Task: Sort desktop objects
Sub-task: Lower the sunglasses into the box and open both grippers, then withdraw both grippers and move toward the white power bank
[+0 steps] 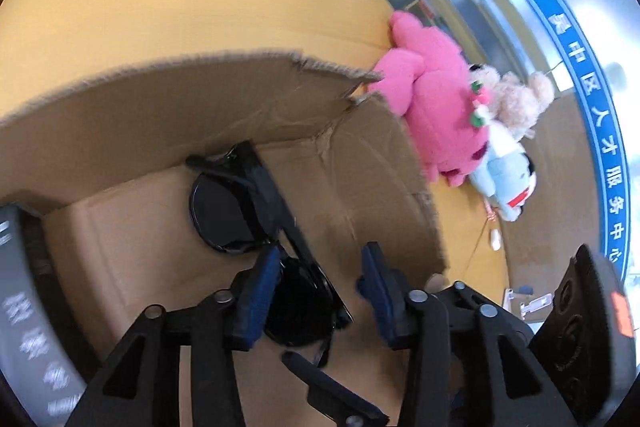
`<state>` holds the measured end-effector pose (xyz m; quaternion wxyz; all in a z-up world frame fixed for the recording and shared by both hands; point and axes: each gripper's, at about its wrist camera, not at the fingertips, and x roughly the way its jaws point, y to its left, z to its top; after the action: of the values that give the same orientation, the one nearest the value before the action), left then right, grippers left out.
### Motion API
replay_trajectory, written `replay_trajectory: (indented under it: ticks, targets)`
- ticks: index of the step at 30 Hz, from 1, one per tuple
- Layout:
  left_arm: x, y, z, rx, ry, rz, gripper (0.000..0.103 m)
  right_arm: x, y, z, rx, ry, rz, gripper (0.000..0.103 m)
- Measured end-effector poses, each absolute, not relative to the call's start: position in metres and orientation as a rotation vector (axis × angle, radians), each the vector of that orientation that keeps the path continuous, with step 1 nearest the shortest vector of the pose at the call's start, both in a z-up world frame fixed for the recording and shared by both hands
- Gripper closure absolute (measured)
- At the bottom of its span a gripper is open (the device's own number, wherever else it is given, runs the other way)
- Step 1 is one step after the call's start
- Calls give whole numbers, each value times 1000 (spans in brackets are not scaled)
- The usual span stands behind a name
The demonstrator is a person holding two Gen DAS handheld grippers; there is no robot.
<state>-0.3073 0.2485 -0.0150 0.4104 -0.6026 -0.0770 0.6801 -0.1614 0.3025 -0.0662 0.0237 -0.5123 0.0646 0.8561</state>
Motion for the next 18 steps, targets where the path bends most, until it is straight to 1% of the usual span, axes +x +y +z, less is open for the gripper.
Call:
replay_trajectory:
  ticks: [1, 3, 5, 6, 9, 10, 11, 12, 13, 14, 16, 17, 18]
  targets:
    - [-304, 244, -7, -1503, -201, 1721, 60, -154, 302, -62, -1572, 199, 2653, 31]
    - [-293, 233, 14, -1460, -190, 1768, 59, -138, 303, -52, -1553, 239, 2684, 31]
    - [-276, 219, 39, -1391, -168, 1835, 54, -120, 303, -40, -1517, 245, 2710, 31]
    - [-269, 212, 50, -1362, -152, 1868, 53, -108, 302, -32, -1483, 234, 2730, 30]
    - [-236, 185, 89, -1242, -91, 1985, 53, -71, 289, -7, -1365, 214, 2798, 24]
    - [-224, 173, 101, -1195, -76, 2032, 49, -59, 279, 2, -1325, 208, 2821, 24]
    - [-206, 157, 116, -1138, -64, 2099, 42, -46, 275, 10, -1288, 205, 2843, 24]
    - [-194, 146, 126, -1101, -63, 2141, 38, -38, 271, 18, -1246, 207, 2870, 24]
    - [-178, 132, 137, -1050, -64, 2198, 30, -28, 270, 23, -1216, 209, 2889, 24]
    - [-160, 119, 148, -999, -65, 2255, 25, -10, 266, 27, -1177, 200, 2903, 23]
    - [-119, 93, 166, -890, -40, 2386, 20, -5, 263, 30, -1136, 171, 2908, 23]
    - [-103, 85, 170, -857, -21, 2440, 19, -10, 270, 40, -1108, 162, 2911, 23]
    - [-84, 77, 174, -815, 7, 2513, 18, 5, 267, 48, -1053, 148, 2922, 23]
